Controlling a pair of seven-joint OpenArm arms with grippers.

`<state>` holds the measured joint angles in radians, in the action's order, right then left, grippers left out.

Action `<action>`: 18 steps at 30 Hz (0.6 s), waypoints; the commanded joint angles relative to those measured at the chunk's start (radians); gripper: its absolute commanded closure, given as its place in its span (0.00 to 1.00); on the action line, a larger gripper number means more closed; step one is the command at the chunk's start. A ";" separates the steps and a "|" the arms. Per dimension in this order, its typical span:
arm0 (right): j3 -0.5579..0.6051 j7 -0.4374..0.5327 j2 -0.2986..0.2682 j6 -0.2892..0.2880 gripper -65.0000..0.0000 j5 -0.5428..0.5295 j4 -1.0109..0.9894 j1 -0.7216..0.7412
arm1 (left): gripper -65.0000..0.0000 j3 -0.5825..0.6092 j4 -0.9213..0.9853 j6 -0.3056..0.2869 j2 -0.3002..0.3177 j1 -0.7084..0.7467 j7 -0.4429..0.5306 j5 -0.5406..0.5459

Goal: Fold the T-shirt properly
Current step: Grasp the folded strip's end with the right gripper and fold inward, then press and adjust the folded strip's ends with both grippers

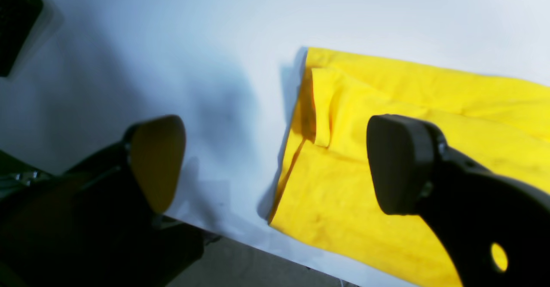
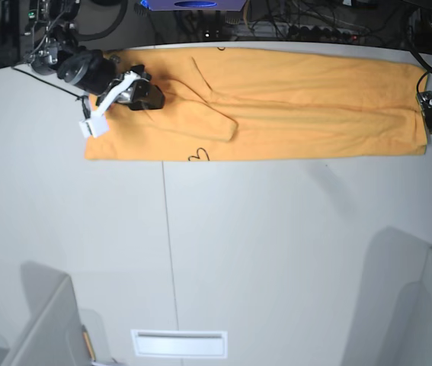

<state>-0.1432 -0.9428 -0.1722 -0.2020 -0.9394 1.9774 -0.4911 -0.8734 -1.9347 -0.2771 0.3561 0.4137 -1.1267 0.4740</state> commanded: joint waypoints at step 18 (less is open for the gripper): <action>-0.002 0.051 0.000 -0.003 1.00 0.095 -0.006 0.055 | 1.00 0.148 0.036 0.006 -0.091 -0.055 0.021 -0.010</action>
<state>-0.1421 -0.9073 -0.1677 -0.2001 -0.8310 1.9591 -0.4389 -0.7189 -1.8828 -0.2760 0.2489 0.3695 -1.1229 0.4557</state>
